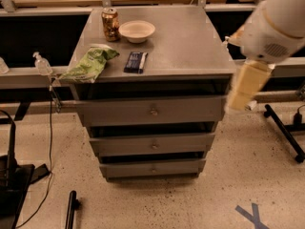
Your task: Open top drawer
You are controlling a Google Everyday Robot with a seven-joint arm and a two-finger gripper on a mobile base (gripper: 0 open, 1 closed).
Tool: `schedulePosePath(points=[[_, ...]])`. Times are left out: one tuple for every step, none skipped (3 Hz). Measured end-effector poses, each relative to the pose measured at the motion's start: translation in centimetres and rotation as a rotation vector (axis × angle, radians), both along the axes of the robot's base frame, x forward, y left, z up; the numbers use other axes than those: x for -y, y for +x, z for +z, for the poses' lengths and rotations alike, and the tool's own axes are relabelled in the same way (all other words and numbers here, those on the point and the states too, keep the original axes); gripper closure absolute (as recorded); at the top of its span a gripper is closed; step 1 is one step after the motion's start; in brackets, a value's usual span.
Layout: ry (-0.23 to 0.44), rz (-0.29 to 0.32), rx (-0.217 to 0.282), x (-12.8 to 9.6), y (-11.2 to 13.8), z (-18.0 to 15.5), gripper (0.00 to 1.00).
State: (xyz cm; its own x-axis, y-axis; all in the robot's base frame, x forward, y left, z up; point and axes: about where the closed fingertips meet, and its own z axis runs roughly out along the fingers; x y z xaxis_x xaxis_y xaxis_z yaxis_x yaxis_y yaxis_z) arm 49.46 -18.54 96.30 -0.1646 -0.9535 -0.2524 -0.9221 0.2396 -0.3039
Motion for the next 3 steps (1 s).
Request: schedulePosePath(points=[[0.061,0.011,0.076,-3.5,6.8,-2.2,0.00],[0.201,-0.052,0.078,-6.0,11.4,-6.8,0.00],[0.319,-0.105,0.106,-7.6,10.6,-12.0,0.00]])
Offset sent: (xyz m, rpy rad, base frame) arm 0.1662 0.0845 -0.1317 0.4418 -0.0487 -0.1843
